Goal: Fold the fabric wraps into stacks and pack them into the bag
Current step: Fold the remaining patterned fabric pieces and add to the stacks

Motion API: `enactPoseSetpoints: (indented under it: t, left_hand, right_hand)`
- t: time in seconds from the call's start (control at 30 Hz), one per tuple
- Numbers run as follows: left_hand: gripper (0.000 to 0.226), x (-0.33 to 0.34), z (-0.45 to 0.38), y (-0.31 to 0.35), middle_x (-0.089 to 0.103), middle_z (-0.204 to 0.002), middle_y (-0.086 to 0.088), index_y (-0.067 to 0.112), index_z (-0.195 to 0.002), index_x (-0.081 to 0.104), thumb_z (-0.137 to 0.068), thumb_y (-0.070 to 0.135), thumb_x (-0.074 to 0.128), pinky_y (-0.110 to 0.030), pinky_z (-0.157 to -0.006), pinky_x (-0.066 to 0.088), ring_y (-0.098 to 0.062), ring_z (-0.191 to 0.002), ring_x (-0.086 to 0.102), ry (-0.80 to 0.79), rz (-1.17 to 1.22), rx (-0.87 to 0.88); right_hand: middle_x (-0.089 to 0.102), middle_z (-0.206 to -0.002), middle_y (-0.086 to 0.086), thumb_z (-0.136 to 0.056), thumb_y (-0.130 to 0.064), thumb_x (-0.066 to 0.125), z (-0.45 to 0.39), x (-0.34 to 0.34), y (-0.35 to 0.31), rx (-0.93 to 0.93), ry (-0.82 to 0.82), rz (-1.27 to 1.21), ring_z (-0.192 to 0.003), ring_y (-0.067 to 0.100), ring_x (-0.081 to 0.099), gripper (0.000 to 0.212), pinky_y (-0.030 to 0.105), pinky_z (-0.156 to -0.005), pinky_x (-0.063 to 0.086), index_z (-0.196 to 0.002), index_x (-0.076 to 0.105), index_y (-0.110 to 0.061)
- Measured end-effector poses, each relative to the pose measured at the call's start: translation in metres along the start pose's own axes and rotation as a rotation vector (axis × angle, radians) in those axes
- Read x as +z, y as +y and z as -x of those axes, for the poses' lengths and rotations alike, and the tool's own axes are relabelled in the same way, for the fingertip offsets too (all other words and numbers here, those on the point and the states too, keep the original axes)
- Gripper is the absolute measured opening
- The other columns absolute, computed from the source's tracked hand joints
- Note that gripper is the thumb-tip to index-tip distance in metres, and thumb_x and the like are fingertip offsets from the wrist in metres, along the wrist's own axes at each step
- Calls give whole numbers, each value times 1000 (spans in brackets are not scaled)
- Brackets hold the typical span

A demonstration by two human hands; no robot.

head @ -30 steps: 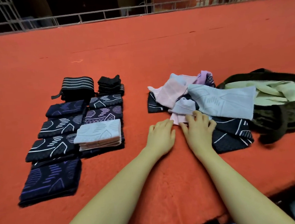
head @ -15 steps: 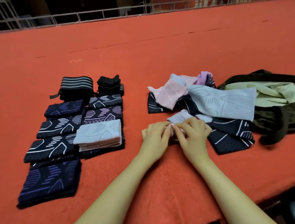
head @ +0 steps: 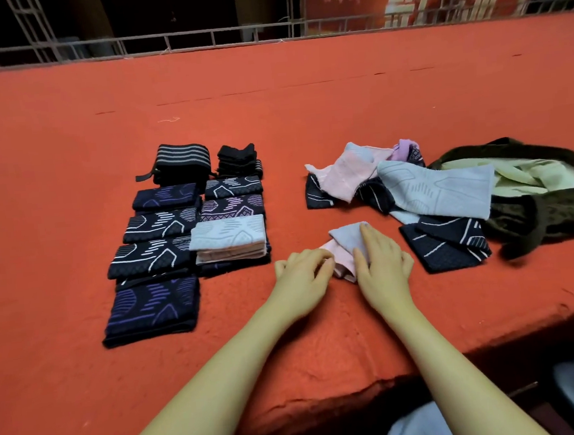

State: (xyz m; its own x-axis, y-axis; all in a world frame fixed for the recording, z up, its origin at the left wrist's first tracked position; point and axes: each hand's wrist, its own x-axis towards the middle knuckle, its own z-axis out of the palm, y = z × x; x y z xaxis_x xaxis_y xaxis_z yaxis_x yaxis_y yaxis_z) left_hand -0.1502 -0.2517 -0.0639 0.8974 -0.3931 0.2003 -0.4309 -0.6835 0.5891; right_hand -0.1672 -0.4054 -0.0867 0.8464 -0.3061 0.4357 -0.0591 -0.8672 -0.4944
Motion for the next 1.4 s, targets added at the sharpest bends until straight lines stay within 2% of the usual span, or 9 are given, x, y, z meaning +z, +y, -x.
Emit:
enactPoseSetpoints:
  t: [0.2,0.43,0.67,0.77,0.93,1.03,1.2,1.3,1.4]
  left_hand:
    - [44,22,-7,27,45,-128,-3,14,-124,53,-96,46,39,-35,-93,26,-25,-119,39,71,-281,-137]
    - [38,26,0,17,56,-112,-6,11,-96,63,-90,34,33,-40,-84,30,-28,-105,51,179,-232,10]
    - [17,-37,35,-24,62,-100,3,20,-88,58,-88,27,42,-32,-75,22,-14,-94,47,535,-345,225]
    - [6,-61,57,-49,61,-101,4,24,-92,50,-89,25,44,-31,-76,21,-14,-96,49,524,-390,246]
    - [20,-81,84,-78,63,-104,3,20,-90,54,-91,32,37,-26,-79,19,-14,-101,53,333,-358,183]
    - [38,-82,83,-72,62,-100,6,17,-95,57,-93,41,28,-29,-85,23,-18,-94,56,239,-325,160]
    - [34,-77,57,-58,36,-147,19,30,-132,49,-102,33,33,-28,-93,15,-7,-128,31,27,-371,150]
    - [40,-74,50,-67,34,-148,19,26,-116,61,-100,44,29,-27,-93,11,-9,-134,24,-72,-367,152]
    - [56,-70,57,-75,47,-138,20,23,-100,64,-89,56,20,-24,-89,10,-4,-129,31,98,-243,185]
  right_hand:
    - [58,-116,0,-90,-39,49,9,-13,11,-4,22,77,-103,27,49,47,36,-81,18,-135,51,-26]
    - [57,-80,1,-79,-34,49,10,-17,5,-155,193,104,-78,26,51,24,34,-71,18,-84,66,-18]
    - [59,-109,-1,-75,-36,55,23,-18,-44,-470,117,-229,-107,16,45,18,26,-81,18,-74,56,-18]
    - [62,-118,-6,-80,-37,51,29,-6,-66,-619,-77,-284,-120,8,47,14,34,-94,19,-84,51,-24]
    - [51,-124,-15,-81,-48,42,33,10,-80,-632,-301,-277,-120,1,35,57,28,-98,11,-135,46,-30]
    - [54,-119,-9,-82,-49,43,30,13,-79,-685,-239,-212,-115,7,36,49,24,-90,12,-124,55,-26]
    - [57,-113,-12,-86,-44,49,31,6,-72,-702,-195,-227,-118,5,41,23,27,-88,18,-106,46,-33]
    - [60,-105,-10,-88,-40,48,35,3,-68,-678,-160,-235,-112,5,46,18,26,-82,17,-101,51,-28]
    - [57,-95,-13,-89,-38,47,37,3,-65,-654,-114,-229,-100,5,47,8,27,-75,16,-94,48,-31]
